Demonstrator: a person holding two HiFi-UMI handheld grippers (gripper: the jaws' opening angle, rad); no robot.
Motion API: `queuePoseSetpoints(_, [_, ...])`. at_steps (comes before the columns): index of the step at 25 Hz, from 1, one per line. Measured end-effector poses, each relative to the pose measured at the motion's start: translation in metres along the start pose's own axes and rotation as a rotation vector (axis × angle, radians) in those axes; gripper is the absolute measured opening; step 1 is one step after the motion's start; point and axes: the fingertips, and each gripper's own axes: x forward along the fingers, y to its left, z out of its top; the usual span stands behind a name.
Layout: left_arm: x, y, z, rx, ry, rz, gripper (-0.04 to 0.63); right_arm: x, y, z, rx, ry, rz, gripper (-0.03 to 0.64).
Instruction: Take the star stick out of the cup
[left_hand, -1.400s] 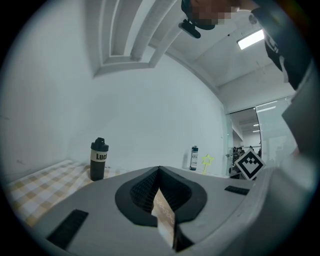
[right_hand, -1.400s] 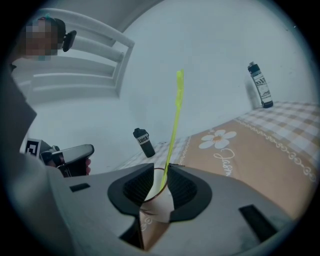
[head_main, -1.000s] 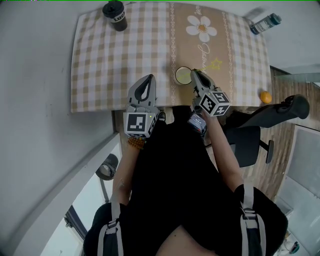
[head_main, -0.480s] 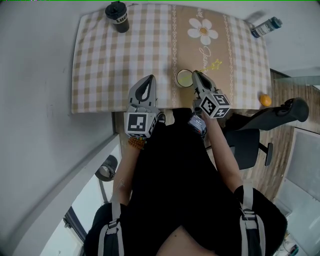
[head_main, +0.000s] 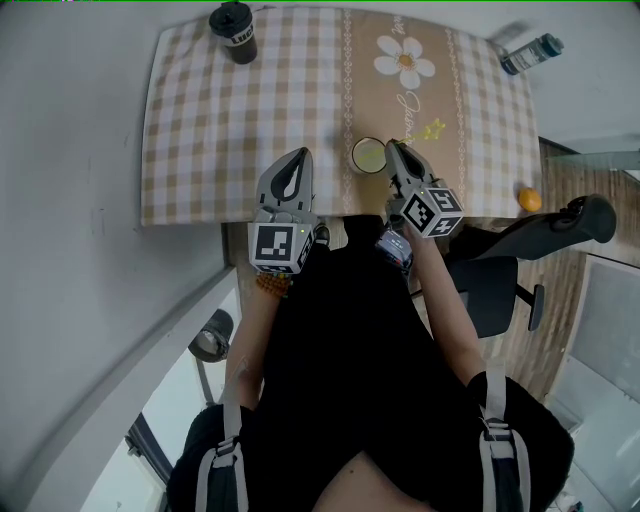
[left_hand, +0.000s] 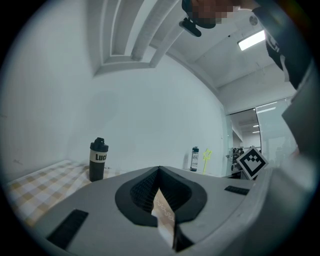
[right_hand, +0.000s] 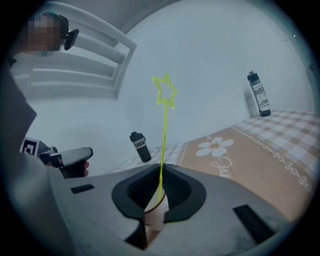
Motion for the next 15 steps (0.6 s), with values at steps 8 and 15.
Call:
queuePoseSetpoints(8, [0.001,-0.002,0.000,0.002,0.005,-0.003,0.002,-0.003,0.003,0.010,0.005,-0.019,0.005,0.017])
queuePoseSetpoints(15, [0.002,-0.007,-0.005,0.003,0.015,-0.017,0.002,-0.009,0.005,0.019,0.012,-0.042,0.002,0.017])
